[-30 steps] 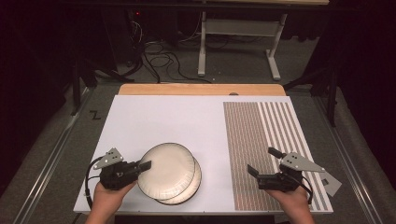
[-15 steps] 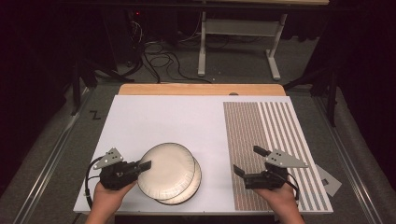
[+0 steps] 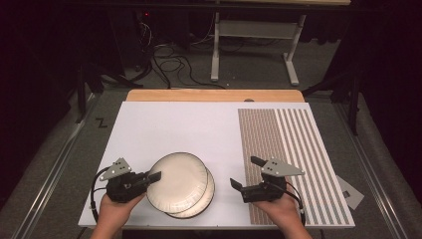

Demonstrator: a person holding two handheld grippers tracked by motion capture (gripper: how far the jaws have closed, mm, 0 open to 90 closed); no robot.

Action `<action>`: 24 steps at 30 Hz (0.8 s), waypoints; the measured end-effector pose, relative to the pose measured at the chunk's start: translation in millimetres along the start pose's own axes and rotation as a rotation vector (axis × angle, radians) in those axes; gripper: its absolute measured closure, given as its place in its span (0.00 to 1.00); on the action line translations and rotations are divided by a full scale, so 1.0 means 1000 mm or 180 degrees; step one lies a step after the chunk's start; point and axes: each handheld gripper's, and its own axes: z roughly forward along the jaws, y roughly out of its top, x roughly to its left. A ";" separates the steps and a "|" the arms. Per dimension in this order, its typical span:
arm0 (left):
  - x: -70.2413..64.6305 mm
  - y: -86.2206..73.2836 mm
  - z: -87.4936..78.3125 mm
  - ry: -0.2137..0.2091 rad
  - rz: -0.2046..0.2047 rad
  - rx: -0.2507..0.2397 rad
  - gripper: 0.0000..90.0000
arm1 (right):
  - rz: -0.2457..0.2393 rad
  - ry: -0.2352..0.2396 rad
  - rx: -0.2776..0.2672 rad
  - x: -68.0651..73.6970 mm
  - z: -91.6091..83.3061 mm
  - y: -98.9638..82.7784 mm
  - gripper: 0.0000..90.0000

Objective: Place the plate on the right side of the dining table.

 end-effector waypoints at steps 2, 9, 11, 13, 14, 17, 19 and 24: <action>0.000 0.000 0.000 0.0000 0.0005 0.0001 0.88 | 0.0010 0.0024 0.0020 0.003 0.005 0.000 0.01; 0.000 0.000 0.000 -0.0003 0.0015 0.0002 0.88 | 0.0006 0.0168 0.0099 0.011 0.024 -0.001 0.02; 0.000 0.000 0.000 -0.0003 0.0019 0.0001 0.88 | 0.0010 0.0186 0.0104 0.012 0.026 -0.001 0.02; 0.000 0.000 0.000 -0.0002 0.0023 0.0000 0.88 | 0.0016 0.0219 0.0126 0.014 0.030 -0.002 0.03; -0.001 0.000 0.000 -0.0003 0.0024 0.0000 0.88 | 0.0015 0.0238 0.0135 0.016 0.033 -0.002 0.03; 0.000 0.000 0.000 -0.0002 0.0026 0.0001 0.88 | 0.0005 0.0293 0.0168 0.019 0.039 -0.003 0.04; 0.000 0.000 0.000 -0.0002 0.0027 0.0002 0.88 | 0.0011 0.0339 0.0212 0.024 0.045 -0.004 0.06; 0.000 0.000 0.000 -0.0002 0.0027 0.0003 0.88 | 0.0014 0.0410 0.0248 0.029 0.054 -0.006 0.08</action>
